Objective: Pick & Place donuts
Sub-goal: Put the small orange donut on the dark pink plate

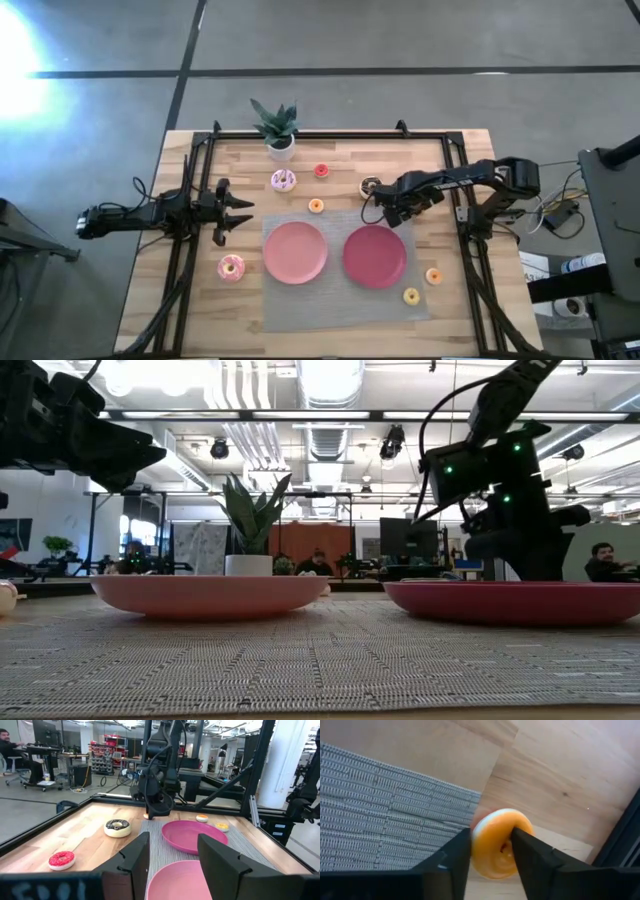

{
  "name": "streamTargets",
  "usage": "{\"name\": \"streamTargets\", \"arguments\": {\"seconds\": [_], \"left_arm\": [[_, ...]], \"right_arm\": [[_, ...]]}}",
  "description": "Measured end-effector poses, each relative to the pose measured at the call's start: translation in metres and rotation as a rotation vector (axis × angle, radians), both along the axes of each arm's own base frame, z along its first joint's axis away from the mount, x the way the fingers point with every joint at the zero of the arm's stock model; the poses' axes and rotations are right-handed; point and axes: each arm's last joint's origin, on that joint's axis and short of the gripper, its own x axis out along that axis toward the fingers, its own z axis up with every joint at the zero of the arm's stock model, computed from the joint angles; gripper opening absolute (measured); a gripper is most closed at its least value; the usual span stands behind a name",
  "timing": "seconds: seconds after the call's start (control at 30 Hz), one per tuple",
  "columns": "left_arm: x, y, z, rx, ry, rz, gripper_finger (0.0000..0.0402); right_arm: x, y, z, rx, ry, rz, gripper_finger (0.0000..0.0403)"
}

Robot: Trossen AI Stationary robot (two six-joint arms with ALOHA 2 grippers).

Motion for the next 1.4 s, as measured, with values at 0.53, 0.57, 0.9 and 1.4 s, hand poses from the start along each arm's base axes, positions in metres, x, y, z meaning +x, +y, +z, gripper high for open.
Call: {"name": "streamTargets", "arguments": {"seconds": [0.53,0.57,0.9,1.4], "left_arm": [[0.0,0.0,0.0,0.0,0.0,0.0,0.014],[0.0,0.0,0.0,0.0,0.0,0.0,0.014],[0.0,0.0,0.0,0.0,0.0,0.0,0.014],[0.0,0.0,0.0,0.0,0.0,0.0,0.014]], "right_arm": [[-0.018,0.0,0.054,0.122,-0.494,-0.063,0.001],[-0.02,0.0,0.057,0.16,-0.587,-0.089,0.001],[-0.023,0.015,0.04,0.487,-1.208,-0.24,0.0011],[0.023,0.046,0.01,0.532,-0.984,-0.117,0.0013]]}}
